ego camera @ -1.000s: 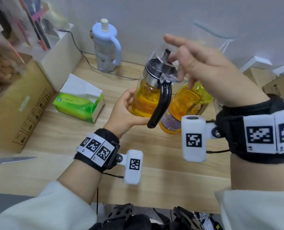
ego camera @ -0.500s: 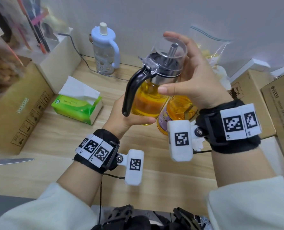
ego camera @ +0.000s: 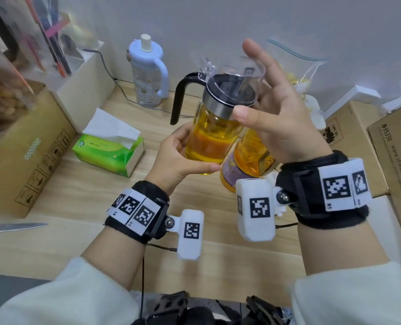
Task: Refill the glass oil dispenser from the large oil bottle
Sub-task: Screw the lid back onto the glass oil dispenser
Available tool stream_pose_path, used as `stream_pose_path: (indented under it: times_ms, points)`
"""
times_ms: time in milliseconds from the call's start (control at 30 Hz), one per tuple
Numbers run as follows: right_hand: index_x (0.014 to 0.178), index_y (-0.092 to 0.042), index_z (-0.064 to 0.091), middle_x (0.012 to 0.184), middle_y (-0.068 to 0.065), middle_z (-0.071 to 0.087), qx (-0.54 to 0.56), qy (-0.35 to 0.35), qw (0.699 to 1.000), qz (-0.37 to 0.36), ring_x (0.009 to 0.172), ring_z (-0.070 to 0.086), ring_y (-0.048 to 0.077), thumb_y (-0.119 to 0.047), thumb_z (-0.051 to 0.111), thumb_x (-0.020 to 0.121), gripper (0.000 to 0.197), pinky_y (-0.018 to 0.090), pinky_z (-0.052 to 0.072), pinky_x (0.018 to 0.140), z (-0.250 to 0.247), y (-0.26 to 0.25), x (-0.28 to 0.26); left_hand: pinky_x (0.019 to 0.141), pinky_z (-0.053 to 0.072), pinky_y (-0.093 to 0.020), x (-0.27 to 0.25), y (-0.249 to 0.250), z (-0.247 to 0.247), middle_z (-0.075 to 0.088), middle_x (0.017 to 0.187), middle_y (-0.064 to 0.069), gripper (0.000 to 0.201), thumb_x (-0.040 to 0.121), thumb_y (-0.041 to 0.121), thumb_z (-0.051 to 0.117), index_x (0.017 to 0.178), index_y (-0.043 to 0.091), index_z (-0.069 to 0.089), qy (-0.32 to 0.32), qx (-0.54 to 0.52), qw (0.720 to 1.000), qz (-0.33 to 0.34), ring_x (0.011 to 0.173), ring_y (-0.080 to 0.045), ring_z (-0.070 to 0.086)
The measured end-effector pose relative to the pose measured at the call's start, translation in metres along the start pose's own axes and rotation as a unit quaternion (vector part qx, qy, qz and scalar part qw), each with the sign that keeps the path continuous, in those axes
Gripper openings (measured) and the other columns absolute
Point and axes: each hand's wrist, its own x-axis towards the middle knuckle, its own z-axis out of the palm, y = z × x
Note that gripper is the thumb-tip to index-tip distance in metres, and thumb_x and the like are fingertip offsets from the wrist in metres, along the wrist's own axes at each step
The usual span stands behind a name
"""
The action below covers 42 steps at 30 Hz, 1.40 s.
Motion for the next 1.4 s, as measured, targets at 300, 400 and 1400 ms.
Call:
stream_pose_path:
  times_ms: [300,400,1400]
  points:
    - [0.126,-0.040,0.038,0.131,-0.003,0.037,-0.174,0.096,0.979,-0.052,0.131,0.037,0.018,-0.087,0.042,0.055,0.085,0.043,0.031,0.113,0.006,-0.007,0.008,0.076,0.053,-0.021,0.001,0.001,0.004,0.073,0.093,0.008,0.069,0.040,0.010,0.084,0.104,0.021,0.060,-0.013,-0.008,1.000,-0.002,0.095,-0.009,0.066]
    - [0.139,-0.034,0.034,0.145,0.003,0.042,-0.135,0.056,0.989,-0.022,0.133,0.038,0.014,-0.089,0.022,0.048,0.108,0.042,0.019,0.115,-0.003,-0.004,0.015,0.074,0.053,-0.020,0.002,0.002,0.003,0.074,0.091,0.008,0.069,0.038,0.009,0.084,0.102,0.022,0.061,-0.025,-0.009,1.000,0.001,0.092,-0.008,0.067]
    - [0.107,-0.013,0.053,0.095,-0.007,0.072,0.062,0.003,0.997,-0.055,0.098,0.065,0.009,-0.040,0.088,0.044,0.077,0.025,0.050,0.086,-0.011,0.000,0.004,0.080,0.054,-0.032,0.011,0.013,0.006,0.073,0.094,-0.001,0.071,0.033,0.032,0.089,0.099,0.016,0.070,-0.238,-0.134,0.960,-0.054,0.089,-0.020,0.067]
